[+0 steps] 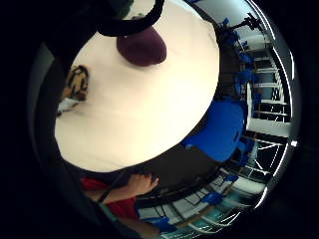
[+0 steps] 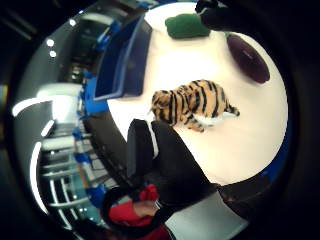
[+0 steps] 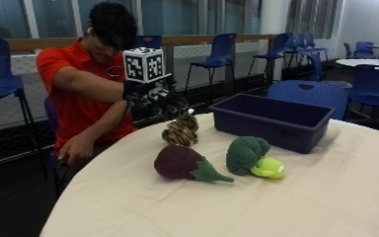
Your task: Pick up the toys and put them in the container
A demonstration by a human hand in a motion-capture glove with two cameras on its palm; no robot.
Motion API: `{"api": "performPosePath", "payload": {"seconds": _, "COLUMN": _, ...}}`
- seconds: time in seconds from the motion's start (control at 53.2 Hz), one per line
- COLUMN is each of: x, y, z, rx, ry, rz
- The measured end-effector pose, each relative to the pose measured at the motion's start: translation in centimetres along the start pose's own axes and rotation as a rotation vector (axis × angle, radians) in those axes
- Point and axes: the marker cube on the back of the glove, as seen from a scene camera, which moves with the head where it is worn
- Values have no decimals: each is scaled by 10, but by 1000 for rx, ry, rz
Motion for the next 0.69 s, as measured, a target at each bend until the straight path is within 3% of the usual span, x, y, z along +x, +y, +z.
{"api": "performPosePath", "payload": {"seconds": 0.695, "x": 0, "y": -18, "z": 19, "rx": 19, "ry": -101, "rz": -85}}
